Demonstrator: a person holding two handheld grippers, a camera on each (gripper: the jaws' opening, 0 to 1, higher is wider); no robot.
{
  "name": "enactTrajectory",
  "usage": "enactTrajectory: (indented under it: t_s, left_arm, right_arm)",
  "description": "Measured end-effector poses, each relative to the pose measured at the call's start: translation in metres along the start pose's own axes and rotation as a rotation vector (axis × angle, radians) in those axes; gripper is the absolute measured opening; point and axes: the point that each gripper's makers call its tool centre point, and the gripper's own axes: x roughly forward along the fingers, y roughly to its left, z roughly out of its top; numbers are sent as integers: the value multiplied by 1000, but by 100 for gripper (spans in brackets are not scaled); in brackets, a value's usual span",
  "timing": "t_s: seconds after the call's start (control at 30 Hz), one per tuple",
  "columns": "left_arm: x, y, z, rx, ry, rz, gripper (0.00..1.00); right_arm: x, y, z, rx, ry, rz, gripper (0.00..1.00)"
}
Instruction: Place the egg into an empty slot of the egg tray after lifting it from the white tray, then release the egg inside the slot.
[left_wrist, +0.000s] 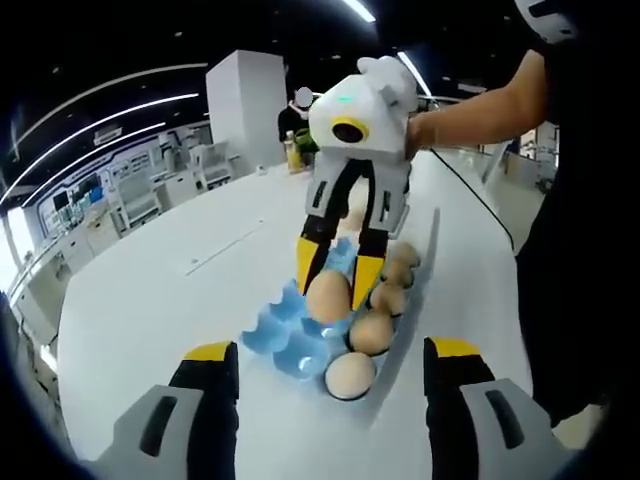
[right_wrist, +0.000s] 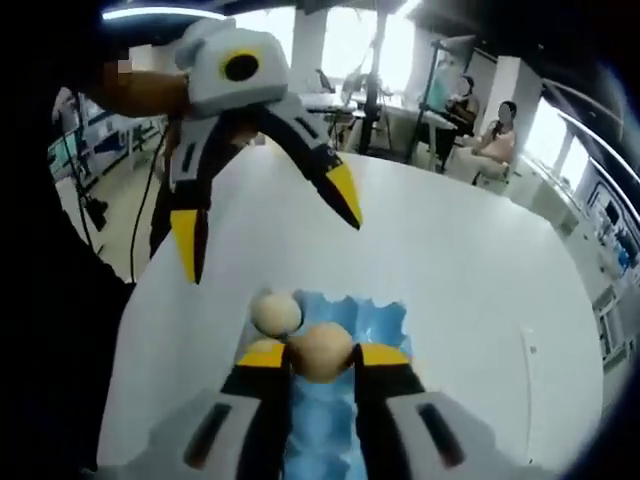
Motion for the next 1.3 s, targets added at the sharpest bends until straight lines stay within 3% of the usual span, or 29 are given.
enactTrajectory:
  t_s: [0.77, 1.03, 1.3]
  left_arm:
    - [-1, 1, -8, -14, 13, 0, 77]
    - [0, 1, -6, -17, 8, 1, 76]
    - [-1, 2, -7, -17, 9, 3, 76]
  right_arm:
    - [35, -9, 5, 15, 2, 20, 24]
    - [51, -10, 0, -4, 49, 42, 24]
    - [59, -12, -1, 96, 42, 85, 25]
